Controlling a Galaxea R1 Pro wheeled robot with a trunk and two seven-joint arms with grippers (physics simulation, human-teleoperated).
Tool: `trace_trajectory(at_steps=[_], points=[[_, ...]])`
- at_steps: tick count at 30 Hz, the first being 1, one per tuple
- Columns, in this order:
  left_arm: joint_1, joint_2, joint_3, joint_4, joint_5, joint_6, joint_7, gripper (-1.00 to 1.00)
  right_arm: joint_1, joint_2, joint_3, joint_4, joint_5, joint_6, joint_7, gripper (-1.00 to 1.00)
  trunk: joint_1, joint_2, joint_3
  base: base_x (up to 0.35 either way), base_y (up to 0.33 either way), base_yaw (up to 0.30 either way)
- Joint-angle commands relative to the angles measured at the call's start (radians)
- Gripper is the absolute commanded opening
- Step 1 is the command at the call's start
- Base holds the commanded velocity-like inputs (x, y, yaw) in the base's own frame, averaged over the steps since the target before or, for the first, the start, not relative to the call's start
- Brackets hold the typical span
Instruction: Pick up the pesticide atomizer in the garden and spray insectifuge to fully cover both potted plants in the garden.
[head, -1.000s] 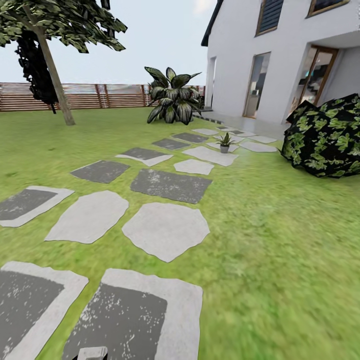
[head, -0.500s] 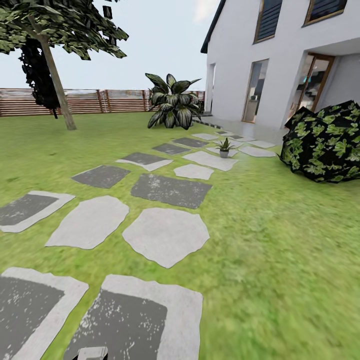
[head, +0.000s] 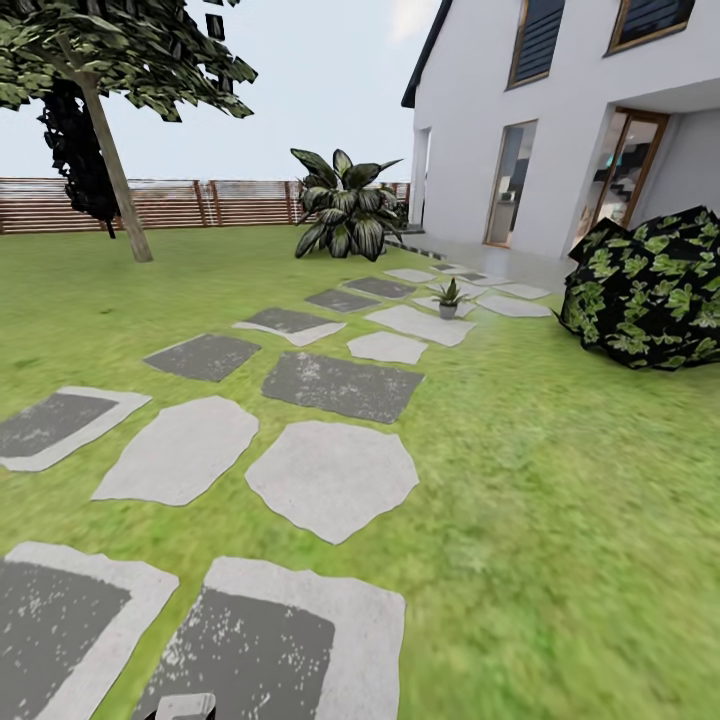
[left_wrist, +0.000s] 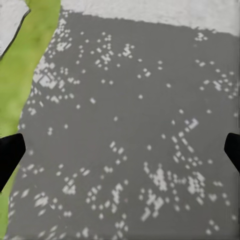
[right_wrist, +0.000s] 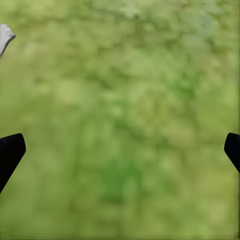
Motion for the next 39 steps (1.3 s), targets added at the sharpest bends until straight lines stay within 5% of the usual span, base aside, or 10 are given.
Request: trace_trajectory(at_steps=[1,13,39], points=[[0.0,0.0,0.003,0.001,0.0,-0.003,0.0,1.0,0.0,0.0,0.0,0.001,0.001,-0.003,0.0,1.0,-0.004,0.007,0.002,0.0,0.0,0.0],[0.0,0.0,0.003,0.001,0.0,-0.003,0.0,1.0,0.0,0.0,0.0,0.001,0.0,-0.003,0.0,1.0,-0.05,0.091,0.04,0.0,0.0,0.0],[0.0,0.0,0.003,0.001,0.003,-0.003,0.0,1.0,0.0,0.0,0.0,0.001,0.0,-0.003,0.001,1.0,-0.05,0.091,0.04,0.0,0.0,0.0]])
